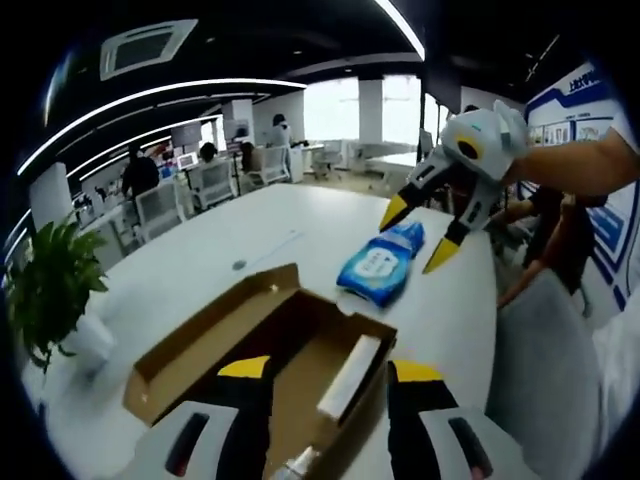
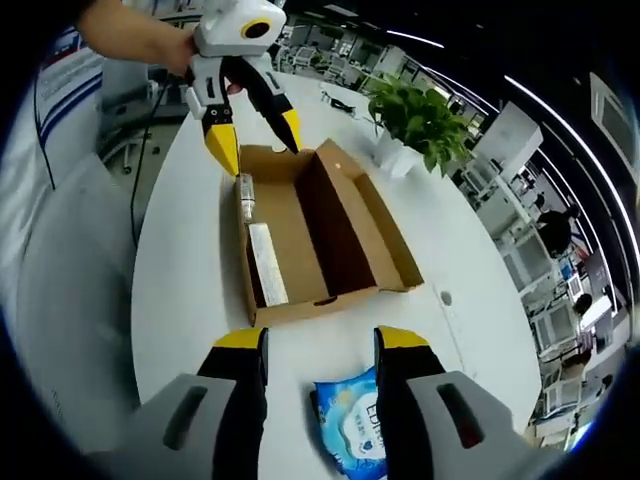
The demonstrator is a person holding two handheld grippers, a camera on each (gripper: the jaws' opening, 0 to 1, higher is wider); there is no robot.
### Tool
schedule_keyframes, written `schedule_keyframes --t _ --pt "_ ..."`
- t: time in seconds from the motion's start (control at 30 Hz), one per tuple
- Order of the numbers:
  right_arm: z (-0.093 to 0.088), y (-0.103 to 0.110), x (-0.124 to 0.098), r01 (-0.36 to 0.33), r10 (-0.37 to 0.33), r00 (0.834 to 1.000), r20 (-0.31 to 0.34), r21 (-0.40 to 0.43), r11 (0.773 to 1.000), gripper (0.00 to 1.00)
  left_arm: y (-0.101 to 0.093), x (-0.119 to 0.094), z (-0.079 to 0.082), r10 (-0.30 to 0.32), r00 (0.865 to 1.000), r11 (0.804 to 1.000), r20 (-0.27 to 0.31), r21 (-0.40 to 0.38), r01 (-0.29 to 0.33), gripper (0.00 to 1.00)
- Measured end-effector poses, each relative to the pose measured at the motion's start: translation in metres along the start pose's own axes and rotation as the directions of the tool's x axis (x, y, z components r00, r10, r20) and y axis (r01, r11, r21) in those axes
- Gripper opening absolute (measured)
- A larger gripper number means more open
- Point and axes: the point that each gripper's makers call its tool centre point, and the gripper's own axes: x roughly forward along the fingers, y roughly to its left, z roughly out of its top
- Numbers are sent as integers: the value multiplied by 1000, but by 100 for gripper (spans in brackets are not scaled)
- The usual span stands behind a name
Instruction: Operate the shoe box by opening the lid, removing the specified soft item, and placing it in the target area until the item is outside and the box remains undamaged.
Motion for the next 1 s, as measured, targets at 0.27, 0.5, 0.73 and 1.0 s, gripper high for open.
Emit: schedule_keyframes --t 0.27,0.5,0.73,1.0 --pt "17 4 23 -29 29 1000 -13 -17 999 39 16 -10 -18 4 1000 1000 3 -24 -4 46" --pt "23 9 40 -60 60 998 -29 -28 998 38 26 -15 -30 3 1000 999 1 -47 -3 46" --pt "27 10 55 -105 103 993 -49 -39 994 39 37 -20 -43 -1 1000 998 5 -67 1 46" --pt "26 21 73 -235 230 968 -94 -42 971 35 36 -25 -51 -5 1000 995 20 -96 6 46"
